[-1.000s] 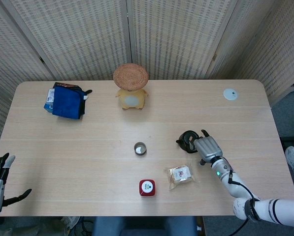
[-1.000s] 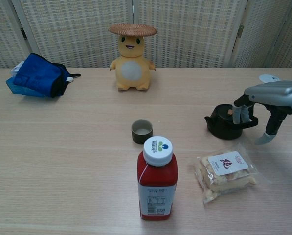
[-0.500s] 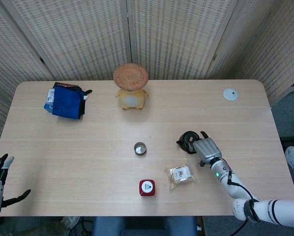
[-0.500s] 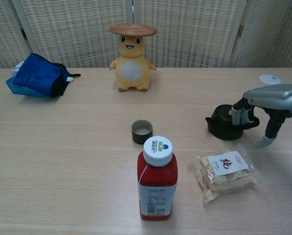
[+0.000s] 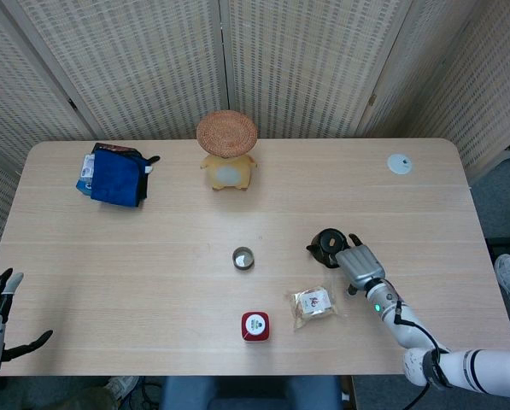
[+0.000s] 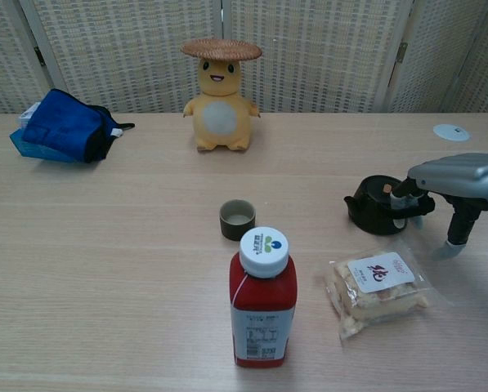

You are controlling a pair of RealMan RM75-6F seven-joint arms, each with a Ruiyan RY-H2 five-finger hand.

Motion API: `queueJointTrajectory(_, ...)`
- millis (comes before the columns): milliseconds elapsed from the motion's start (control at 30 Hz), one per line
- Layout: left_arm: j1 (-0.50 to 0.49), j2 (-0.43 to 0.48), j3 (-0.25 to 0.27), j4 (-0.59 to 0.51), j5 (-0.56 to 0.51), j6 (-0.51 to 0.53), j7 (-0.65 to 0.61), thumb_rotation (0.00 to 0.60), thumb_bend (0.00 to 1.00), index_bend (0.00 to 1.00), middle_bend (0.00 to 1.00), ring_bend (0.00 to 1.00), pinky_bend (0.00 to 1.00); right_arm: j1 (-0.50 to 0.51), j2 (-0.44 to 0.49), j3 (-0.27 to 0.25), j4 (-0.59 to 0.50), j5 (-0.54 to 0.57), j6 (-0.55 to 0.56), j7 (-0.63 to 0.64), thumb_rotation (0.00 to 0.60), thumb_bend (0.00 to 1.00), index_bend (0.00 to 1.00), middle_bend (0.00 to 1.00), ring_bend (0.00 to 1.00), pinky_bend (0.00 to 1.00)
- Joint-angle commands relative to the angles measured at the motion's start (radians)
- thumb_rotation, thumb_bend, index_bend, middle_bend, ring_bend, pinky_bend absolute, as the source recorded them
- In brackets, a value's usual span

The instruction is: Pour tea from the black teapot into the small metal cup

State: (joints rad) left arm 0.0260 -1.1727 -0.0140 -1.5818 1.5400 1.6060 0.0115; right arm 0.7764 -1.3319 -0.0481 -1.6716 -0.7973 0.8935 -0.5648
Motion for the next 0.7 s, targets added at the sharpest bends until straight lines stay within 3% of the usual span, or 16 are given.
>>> queueJointTrajectory(33,0.000,0.000,0.000,0.000,0.000,0.000,0.000,0.504,0.01,0.00,0.00,0.00,0.00,-0.002,-0.001,-0.004,0.000,0.001,0.000,-0.002,0.600,0.00,0.43,0.48,0.35,0.01)
queueJointTrajectory(400,-0.001,0.000,-0.002,-0.001,-0.001,-0.003,0.005,0.504,0.01,0.00,0.00,0.00,0.00,-0.008,-0.013,-0.017,0.018,0.011,-0.017,-0.005,0.600,0.00,0.46,0.51,0.37,0.01)
queueJointTrajectory(567,0.000,0.001,-0.002,-0.005,-0.001,-0.004,0.011,0.504,0.01,0.00,0.00,0.00,0.00,-0.008,-0.015,-0.010,0.030,0.015,-0.021,0.003,0.600,0.00,0.55,0.62,0.50,0.01)
queueJointTrajectory(700,-0.001,0.002,-0.003,-0.010,-0.003,-0.005,0.017,0.503,0.01,0.00,0.00,0.00,0.00,-0.008,-0.015,0.008,0.045,0.015,-0.035,0.035,0.600,0.00,0.69,0.77,0.68,0.01)
